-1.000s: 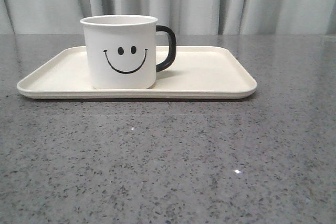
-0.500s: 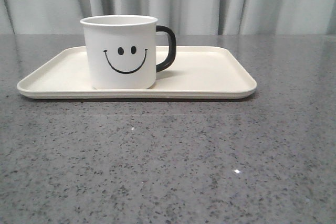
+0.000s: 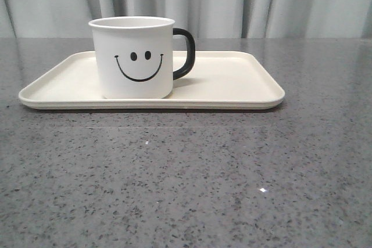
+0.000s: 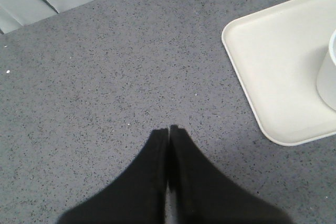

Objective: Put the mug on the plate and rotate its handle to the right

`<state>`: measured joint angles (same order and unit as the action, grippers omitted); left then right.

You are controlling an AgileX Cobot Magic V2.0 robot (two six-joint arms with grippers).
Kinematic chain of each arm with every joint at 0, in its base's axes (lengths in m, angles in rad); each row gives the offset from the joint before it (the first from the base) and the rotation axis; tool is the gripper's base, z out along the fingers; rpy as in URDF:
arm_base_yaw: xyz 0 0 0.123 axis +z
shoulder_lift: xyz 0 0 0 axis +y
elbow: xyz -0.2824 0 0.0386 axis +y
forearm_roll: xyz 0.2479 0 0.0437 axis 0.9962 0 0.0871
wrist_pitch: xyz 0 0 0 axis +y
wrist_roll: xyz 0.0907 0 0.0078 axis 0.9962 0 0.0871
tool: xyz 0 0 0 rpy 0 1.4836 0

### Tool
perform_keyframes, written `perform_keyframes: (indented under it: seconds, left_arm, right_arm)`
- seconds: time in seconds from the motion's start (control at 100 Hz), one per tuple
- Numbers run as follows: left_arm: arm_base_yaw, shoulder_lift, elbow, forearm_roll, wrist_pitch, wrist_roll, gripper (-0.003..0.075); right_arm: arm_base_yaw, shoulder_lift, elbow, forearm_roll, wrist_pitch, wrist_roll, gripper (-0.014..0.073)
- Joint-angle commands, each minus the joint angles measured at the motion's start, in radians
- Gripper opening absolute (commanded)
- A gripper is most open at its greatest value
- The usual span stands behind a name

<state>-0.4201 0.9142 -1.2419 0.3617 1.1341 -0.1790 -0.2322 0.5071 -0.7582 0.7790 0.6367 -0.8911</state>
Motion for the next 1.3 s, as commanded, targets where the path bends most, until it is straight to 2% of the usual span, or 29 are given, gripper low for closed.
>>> perform_keyframes:
  seconds: [0.0, 0.18, 1.09, 1.19, 1.29]
  left_arm:
    - [-0.006, -0.005, -0.023, 0.025, -0.067, -0.012, -0.0020]
    - [-0.006, -0.003, -0.023, 0.023, -0.071, -0.012, -0.0020]
    - [-0.006, -0.003, -0.023, 0.000, -0.068, -0.012, -0.0020]
    - [0.001, -0.013, -0.016, 0.007, -0.127, -0.012, -0.0020]
    - [0.043, -0.051, 0.026, -0.049, -0.331, -0.012, -0.0020]
  right_arm:
    - [0.003, 0.003, -0.022, 0.020, -0.042, 0.002, -0.0060]
    - [0.003, 0.003, -0.022, 0.021, 0.009, 0.002, -0.0060]
    - [0.003, 0.003, -0.022, 0.022, 0.009, 0.002, -0.0060]
    - [0.003, 0.003, -0.022, 0.022, 0.009, 0.002, -0.0060]
    - [0.003, 0.003, -0.022, 0.022, 0.009, 0.002, -0.0060]
